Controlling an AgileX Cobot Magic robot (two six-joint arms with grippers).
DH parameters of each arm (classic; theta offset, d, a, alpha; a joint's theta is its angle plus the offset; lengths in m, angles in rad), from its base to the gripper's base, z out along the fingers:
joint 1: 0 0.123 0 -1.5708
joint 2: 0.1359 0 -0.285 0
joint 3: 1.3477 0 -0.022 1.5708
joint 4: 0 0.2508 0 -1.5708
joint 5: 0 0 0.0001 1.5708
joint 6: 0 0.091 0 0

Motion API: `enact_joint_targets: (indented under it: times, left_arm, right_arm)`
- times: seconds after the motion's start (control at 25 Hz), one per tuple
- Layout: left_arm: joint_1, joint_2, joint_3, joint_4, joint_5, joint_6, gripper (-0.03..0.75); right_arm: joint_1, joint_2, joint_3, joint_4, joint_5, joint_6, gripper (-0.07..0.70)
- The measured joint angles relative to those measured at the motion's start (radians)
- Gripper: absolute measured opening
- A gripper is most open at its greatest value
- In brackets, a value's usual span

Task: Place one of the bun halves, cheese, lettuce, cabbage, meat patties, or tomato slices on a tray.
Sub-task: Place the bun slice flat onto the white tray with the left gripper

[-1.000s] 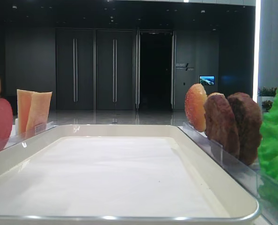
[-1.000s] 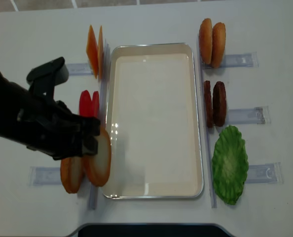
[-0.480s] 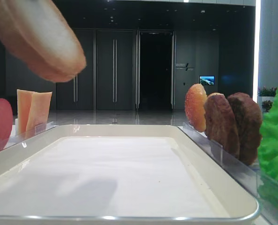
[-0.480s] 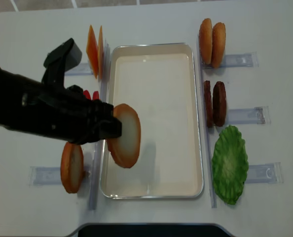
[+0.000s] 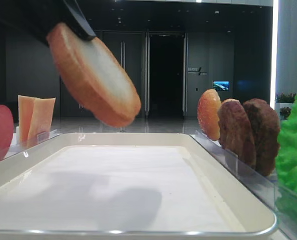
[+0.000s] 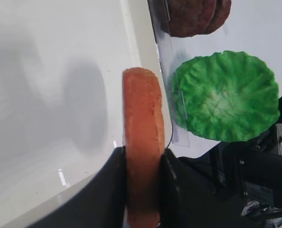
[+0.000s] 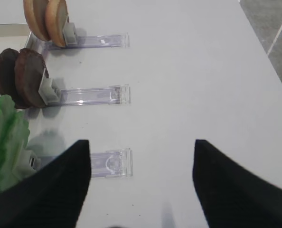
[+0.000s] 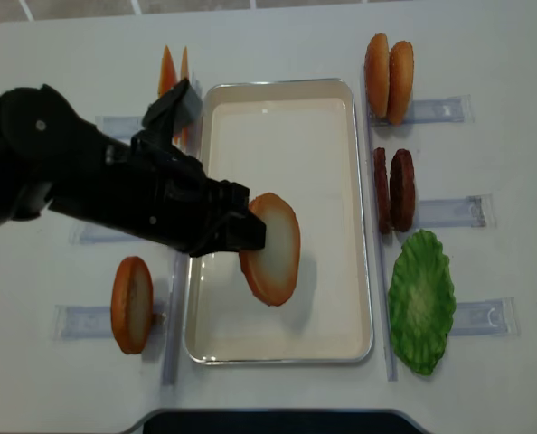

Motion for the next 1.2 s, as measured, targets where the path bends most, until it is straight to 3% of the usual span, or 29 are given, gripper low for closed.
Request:
enact_joint_targets:
  times: [0.68,1.2]
  left_arm:
    - [0.0,0.211,0.0,-0.215,-0.072,0.245,0.144]
    - [0.0,0.277,-0.002,-0.263,-0.095,0.292,0.144]
  right_arm:
    - [0.0,0.0,0.0,0.0,0.0,0.0,0.47]
    - [0.0,0.0,0.0,0.0,0.0,0.0,0.47]
